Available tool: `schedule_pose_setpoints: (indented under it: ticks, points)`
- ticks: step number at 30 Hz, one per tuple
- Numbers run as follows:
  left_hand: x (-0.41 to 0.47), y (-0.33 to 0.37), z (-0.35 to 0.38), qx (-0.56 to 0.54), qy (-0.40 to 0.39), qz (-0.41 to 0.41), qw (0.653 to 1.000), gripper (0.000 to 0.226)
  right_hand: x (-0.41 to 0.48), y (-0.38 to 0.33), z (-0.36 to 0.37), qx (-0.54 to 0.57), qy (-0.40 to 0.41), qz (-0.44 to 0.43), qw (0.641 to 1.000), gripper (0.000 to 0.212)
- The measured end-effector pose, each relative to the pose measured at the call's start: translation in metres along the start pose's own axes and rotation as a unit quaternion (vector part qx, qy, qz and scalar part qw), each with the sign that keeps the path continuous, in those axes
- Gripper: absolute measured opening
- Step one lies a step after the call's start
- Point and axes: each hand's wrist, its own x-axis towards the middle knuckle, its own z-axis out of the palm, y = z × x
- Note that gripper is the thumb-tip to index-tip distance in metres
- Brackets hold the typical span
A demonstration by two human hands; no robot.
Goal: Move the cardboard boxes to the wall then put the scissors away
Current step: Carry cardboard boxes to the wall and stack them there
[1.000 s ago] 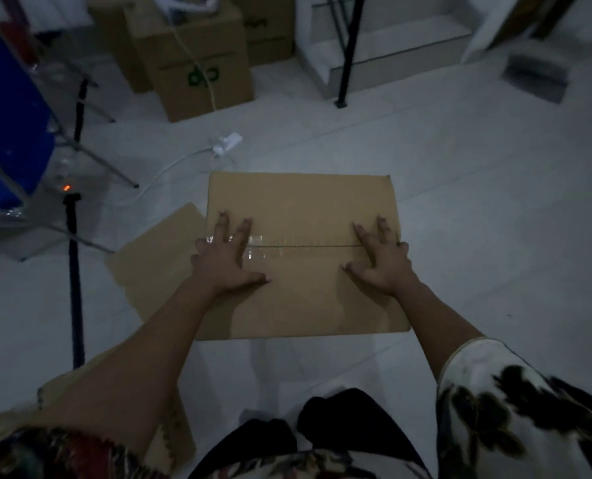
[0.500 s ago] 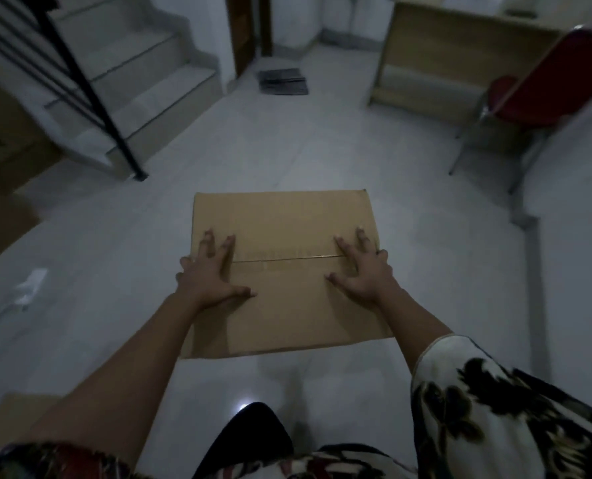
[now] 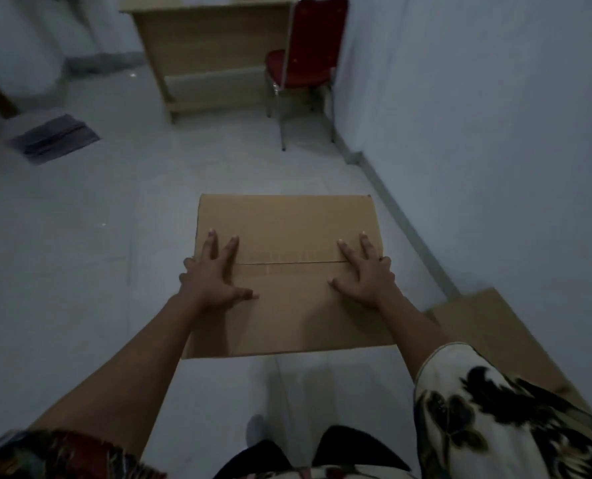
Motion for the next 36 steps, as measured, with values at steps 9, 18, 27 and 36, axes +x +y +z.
schedule_pose_setpoints:
  ticks: [9, 18, 27, 36]
  points:
    - [0.084, 0.084, 0.006, 0.087, -0.084, 0.178, 0.977, 0.125, -0.044, 0.066, 0.018, 0.072, 0.07, 0.18, 0.979, 0.087]
    - [0.118, 0.199, 0.048, 0.141, -0.146, 0.304, 0.931, 0.124, -0.095, 0.139, 0.018, 0.142, 0.12, 0.312, 0.932, 0.085]
    - [0.109, 0.358, 0.085, 0.194, -0.167, 0.421, 0.87, 0.123, -0.157, 0.234, 0.006, 0.167, 0.212, 0.406, 0.873, 0.088]
    - [0.059, 0.511, 0.162, 0.228, -0.183, 0.546, 0.785, 0.128, -0.261, 0.321, -0.003, 0.172, 0.275, 0.517, 0.792, 0.097]
